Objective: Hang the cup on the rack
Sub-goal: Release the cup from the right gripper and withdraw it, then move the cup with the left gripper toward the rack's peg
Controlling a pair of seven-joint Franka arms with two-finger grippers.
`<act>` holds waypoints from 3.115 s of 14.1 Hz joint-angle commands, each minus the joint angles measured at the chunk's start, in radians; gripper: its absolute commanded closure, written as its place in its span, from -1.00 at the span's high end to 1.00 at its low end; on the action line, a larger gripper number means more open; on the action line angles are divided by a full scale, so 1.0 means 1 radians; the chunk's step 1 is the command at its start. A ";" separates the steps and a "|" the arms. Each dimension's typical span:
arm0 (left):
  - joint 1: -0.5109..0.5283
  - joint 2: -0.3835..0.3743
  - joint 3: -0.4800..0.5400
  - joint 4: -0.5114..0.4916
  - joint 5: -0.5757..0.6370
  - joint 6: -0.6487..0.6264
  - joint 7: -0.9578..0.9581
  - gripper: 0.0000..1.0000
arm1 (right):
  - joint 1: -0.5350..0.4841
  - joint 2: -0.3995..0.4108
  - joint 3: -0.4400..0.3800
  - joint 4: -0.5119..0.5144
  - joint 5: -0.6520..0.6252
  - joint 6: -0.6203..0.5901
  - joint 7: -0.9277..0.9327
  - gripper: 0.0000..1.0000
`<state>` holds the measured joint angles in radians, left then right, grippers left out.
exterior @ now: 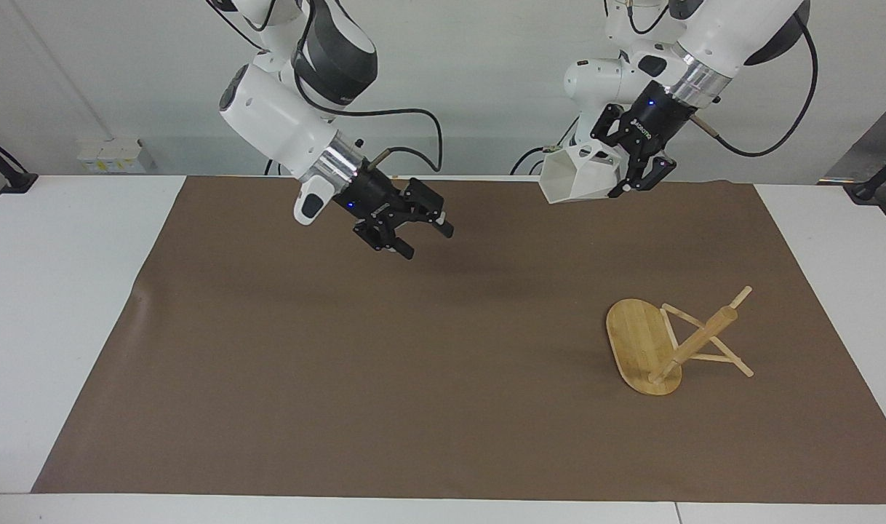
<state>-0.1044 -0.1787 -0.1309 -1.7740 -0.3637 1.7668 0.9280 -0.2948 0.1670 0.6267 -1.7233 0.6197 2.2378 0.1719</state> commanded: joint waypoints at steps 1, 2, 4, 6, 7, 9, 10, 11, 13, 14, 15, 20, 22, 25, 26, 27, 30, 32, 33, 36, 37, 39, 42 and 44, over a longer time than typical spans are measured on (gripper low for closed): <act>-0.004 -0.038 -0.009 -0.038 0.057 0.020 -0.180 -1.00 | -0.038 -0.021 -0.019 -0.042 -0.159 -0.023 0.023 1.00; -0.006 -0.038 -0.010 -0.038 0.077 0.028 -0.207 -1.00 | -0.038 -0.023 -0.044 -0.050 -0.248 -0.039 0.023 1.00; 0.002 -0.030 -0.010 -0.039 0.077 0.032 -0.270 -1.00 | -0.040 -0.027 -0.091 -0.050 -0.432 -0.088 0.015 1.00; 0.006 -0.016 -0.010 -0.041 0.078 0.045 -0.329 -1.00 | -0.040 -0.033 -0.126 -0.050 -0.530 -0.127 0.014 1.00; 0.005 -0.015 -0.010 -0.060 0.080 0.068 -0.363 -1.00 | -0.040 -0.035 -0.148 -0.050 -0.579 -0.148 0.003 1.00; 0.006 -0.015 -0.010 -0.097 0.081 0.133 -0.422 -1.00 | -0.040 -0.038 -0.192 -0.048 -0.667 -0.178 -0.087 1.00; 0.009 -0.015 -0.010 -0.108 0.081 0.144 -0.451 -1.00 | -0.041 -0.041 -0.214 -0.048 -0.678 -0.184 -0.129 1.00; 0.032 -0.015 -0.010 -0.113 0.081 0.145 -0.463 -1.00 | -0.041 -0.043 -0.241 -0.039 -0.678 -0.205 -0.152 1.00; 0.051 0.005 -0.010 -0.125 0.081 0.155 -0.497 -1.00 | -0.040 -0.044 -0.266 -0.026 -0.681 -0.251 -0.164 1.00; 0.049 0.036 -0.010 -0.125 0.081 0.177 -0.512 -1.00 | -0.041 -0.049 -0.272 -0.009 -0.690 -0.280 -0.166 1.00; 0.049 0.054 -0.010 -0.130 0.083 0.203 -0.514 -1.00 | -0.041 -0.049 -0.285 0.016 -0.704 -0.315 -0.167 1.00; 0.034 0.129 -0.010 -0.148 0.083 0.304 -0.577 -1.00 | -0.044 -0.049 -0.311 0.145 -0.709 -0.478 -0.229 1.00; 0.034 0.174 -0.010 -0.142 0.083 0.344 -0.629 -1.00 | -0.044 -0.047 -0.321 0.181 -0.703 -0.526 -0.230 1.00; 0.034 0.199 -0.012 -0.143 0.083 0.397 -0.701 -1.00 | -0.044 -0.047 -0.323 0.211 -0.690 -0.557 -0.230 1.00; 0.032 0.200 -0.012 -0.145 0.083 0.404 -0.715 -1.00 | -0.044 -0.047 -0.321 0.211 -0.686 -0.558 -0.230 1.00; 0.032 0.202 -0.012 -0.146 0.083 0.408 -0.730 -1.00 | -0.044 -0.047 -0.321 0.211 -0.681 -0.558 -0.230 1.00; 0.032 0.223 -0.012 -0.145 0.083 0.442 -0.788 -1.00 | -0.043 -0.049 -0.320 0.211 -0.683 -0.557 -0.229 1.00; 0.034 0.249 -0.012 -0.139 0.081 0.470 -0.788 -1.00 | -0.040 -0.050 -0.321 0.209 -0.684 -0.552 -0.223 1.00; 0.035 0.260 -0.012 -0.139 0.081 0.479 -0.788 -1.00 | -0.040 -0.052 -0.321 0.208 -0.683 -0.555 -0.223 1.00; 0.051 0.271 -0.010 -0.136 0.075 0.485 -0.788 -1.00 | -0.040 -0.060 -0.321 0.194 -0.681 -0.558 -0.220 1.00; 0.052 0.271 -0.009 -0.134 0.075 0.480 -0.788 -1.00 | -0.040 -0.061 -0.321 0.191 -0.680 -0.558 -0.215 1.00; 0.058 0.271 -0.007 -0.128 0.072 0.467 -0.791 -1.00 | -0.038 -0.064 -0.320 0.185 -0.678 -0.550 -0.215 1.00; 0.054 0.271 -0.009 -0.111 0.075 0.444 -0.813 -1.00 | -0.030 -0.073 -0.320 0.168 -0.676 -0.540 -0.213 1.00; 0.046 0.269 -0.007 -0.110 0.075 0.444 -0.847 -1.00 | -0.030 -0.078 -0.318 0.159 -0.675 -0.543 -0.186 1.00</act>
<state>-0.0563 0.0923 -0.1375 -1.9018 -0.2958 2.2334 0.1187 -0.3194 0.1118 0.3053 -1.5359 -0.0666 1.6925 -0.0349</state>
